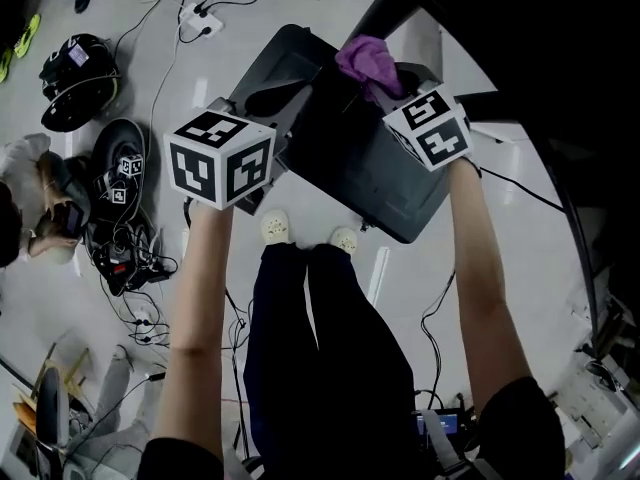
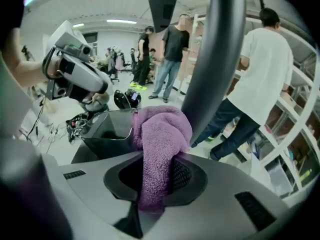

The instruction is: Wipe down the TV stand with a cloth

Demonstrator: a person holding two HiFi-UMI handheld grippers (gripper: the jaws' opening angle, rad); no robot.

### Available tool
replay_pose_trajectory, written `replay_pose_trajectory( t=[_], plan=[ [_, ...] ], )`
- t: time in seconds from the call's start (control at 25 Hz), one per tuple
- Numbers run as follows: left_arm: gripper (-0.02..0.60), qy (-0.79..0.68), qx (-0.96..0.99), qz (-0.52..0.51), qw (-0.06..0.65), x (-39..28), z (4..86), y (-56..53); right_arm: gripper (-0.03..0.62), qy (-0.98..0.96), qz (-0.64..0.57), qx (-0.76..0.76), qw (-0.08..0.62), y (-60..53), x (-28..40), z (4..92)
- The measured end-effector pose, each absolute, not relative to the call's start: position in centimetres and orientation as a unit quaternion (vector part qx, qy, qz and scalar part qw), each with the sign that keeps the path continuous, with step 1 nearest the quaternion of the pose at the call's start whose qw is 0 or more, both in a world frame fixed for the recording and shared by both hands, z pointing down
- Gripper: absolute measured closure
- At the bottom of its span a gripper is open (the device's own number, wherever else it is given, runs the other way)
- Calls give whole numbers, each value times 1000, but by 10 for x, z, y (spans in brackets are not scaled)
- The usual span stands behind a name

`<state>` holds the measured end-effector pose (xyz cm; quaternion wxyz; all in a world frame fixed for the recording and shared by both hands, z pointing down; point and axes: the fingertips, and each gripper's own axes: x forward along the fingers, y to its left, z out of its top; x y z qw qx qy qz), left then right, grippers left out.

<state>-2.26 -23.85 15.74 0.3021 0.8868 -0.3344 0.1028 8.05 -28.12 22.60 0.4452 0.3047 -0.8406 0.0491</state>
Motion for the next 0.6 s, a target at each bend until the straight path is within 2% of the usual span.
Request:
replay_pose_trajectory(
  t=[0.36,0.6],
  plan=[
    [577,-329,885,117,308,-28,173,-230,505,-845,1,171,506,-277,55,269],
    [577,-327,886,119,308,-28,175,-231,506,-841,-19,136,523,-284,51,278]
  ],
)
